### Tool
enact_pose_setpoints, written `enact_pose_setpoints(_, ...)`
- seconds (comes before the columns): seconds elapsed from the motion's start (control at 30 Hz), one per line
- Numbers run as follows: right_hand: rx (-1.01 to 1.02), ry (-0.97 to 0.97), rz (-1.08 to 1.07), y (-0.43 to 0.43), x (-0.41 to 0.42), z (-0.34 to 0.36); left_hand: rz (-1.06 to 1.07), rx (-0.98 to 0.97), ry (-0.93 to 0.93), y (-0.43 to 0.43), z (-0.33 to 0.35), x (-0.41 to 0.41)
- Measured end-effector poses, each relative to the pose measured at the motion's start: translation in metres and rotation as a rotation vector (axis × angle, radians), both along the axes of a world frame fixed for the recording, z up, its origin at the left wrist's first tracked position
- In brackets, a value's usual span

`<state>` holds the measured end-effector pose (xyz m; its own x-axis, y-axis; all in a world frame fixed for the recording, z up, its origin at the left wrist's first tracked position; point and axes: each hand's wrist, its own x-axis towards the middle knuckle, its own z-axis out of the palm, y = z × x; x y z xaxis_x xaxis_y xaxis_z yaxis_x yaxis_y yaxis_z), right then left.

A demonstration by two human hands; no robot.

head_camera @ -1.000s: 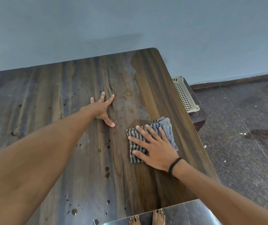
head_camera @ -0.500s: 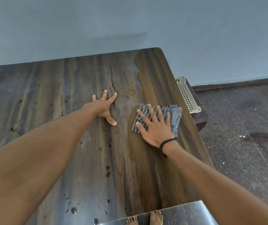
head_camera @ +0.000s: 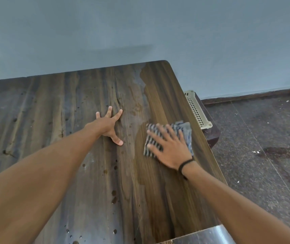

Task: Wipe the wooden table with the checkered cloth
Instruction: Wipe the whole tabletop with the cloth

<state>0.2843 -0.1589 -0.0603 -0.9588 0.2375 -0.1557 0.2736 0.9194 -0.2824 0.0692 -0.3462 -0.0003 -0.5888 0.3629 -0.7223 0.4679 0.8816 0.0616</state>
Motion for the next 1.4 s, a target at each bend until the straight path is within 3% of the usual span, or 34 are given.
enact_pose_setpoints(0.1,-0.045,-0.055,-0.247,0.007,-0.065,0.015,0.006,-0.007,-0.015,0.002,0.002,0.0)
enact_pose_setpoints(0.27,0.012,-0.025,0.025,-0.003,-0.036,-0.004,-0.014,0.008,-0.014,0.001,0.005,0.004)
enact_pose_setpoints(0.4,-0.038,-0.066,-0.206,0.015,-0.097,0.014,-0.012,-0.014,-0.027,0.002,0.007,0.002)
enact_pose_setpoints(0.57,0.03,-0.011,0.029,-0.012,-0.064,-0.008,-0.021,-0.033,-0.023,0.004,0.007,0.003)
enact_pose_setpoints(0.7,-0.037,-0.054,-0.195,0.007,-0.12,0.013,-0.021,-0.045,-0.042,0.005,0.01,0.002)
enact_pose_setpoints(0.83,0.031,0.008,-0.041,-0.009,-0.097,-0.005,-0.038,-0.067,-0.046,0.007,0.013,0.006)
enact_pose_setpoints(1.0,-0.062,-0.066,-0.239,0.022,-0.15,0.013,-0.067,-0.083,-0.055,0.009,0.012,0.002)
enact_pose_setpoints(1.13,0.034,0.026,0.013,0.01,-0.118,-0.006,-0.063,-0.115,-0.057,0.011,0.009,0.003)
enact_pose_setpoints(1.3,-0.037,-0.04,-0.21,0.04,-0.169,0.014,-0.04,-0.125,-0.085,0.013,0.008,-0.001)
enact_pose_setpoints(1.4,0.005,0.016,-0.029,0.019,-0.164,0.003,-0.039,-0.138,-0.08,0.015,0.006,0.0)
